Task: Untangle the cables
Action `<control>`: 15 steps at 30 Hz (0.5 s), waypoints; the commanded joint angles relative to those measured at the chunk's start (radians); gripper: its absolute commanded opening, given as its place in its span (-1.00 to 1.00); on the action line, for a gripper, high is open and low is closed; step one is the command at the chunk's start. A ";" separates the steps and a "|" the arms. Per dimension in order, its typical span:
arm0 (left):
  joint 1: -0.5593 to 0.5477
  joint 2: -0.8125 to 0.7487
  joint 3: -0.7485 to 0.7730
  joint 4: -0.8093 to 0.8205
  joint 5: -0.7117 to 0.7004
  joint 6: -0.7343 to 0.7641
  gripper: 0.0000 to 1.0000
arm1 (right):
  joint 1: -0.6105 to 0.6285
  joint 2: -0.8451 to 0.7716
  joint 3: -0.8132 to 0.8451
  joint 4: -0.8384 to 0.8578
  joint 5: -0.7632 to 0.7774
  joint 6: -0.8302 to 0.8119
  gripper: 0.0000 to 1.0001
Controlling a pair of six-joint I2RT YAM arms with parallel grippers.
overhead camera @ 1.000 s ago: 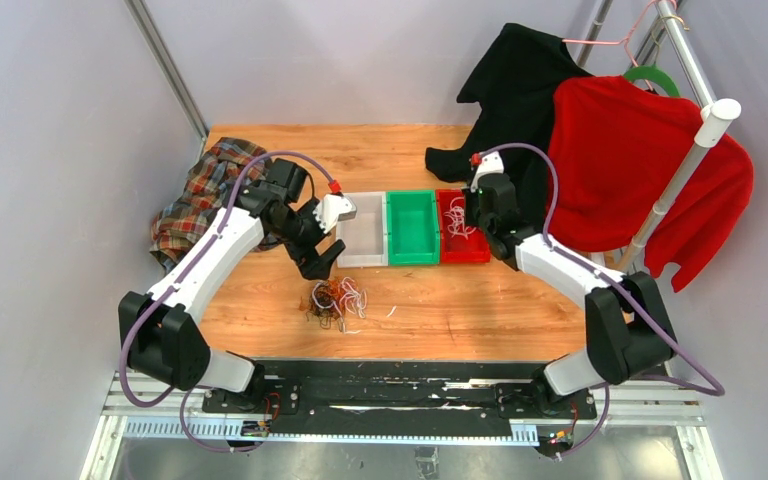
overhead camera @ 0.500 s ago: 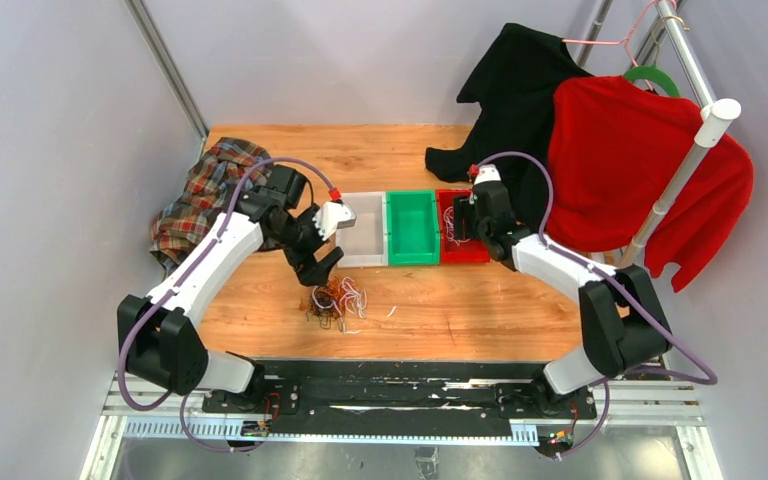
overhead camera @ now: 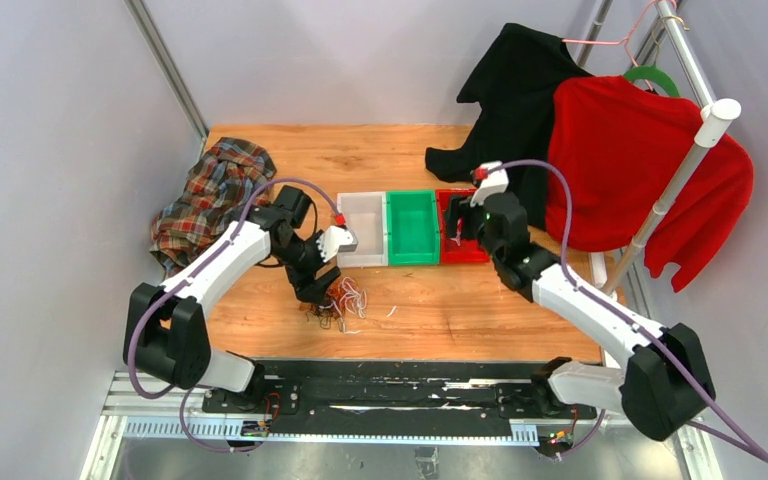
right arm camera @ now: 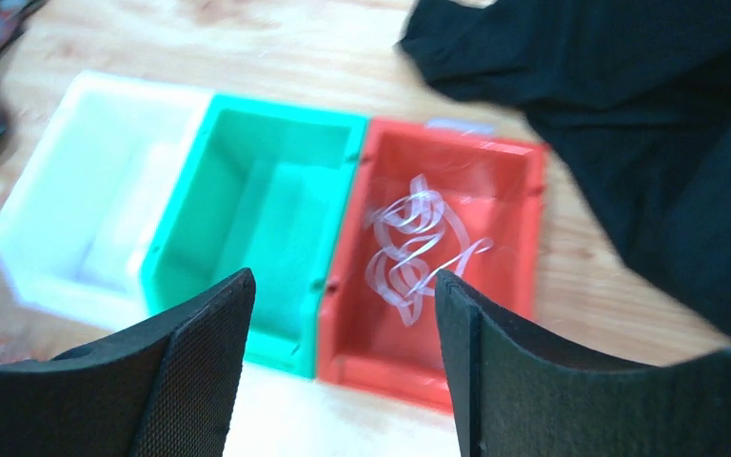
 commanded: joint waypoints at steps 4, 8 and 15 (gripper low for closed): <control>0.008 0.022 -0.059 0.112 -0.010 0.000 0.29 | 0.218 -0.081 -0.177 0.167 0.053 -0.017 0.36; 0.008 0.016 -0.091 0.190 -0.012 -0.051 0.00 | 0.299 -0.072 -0.224 0.226 0.055 -0.005 0.29; 0.008 0.015 -0.131 0.252 -0.007 -0.098 -0.70 | 0.370 -0.058 -0.260 0.312 -0.097 0.043 0.30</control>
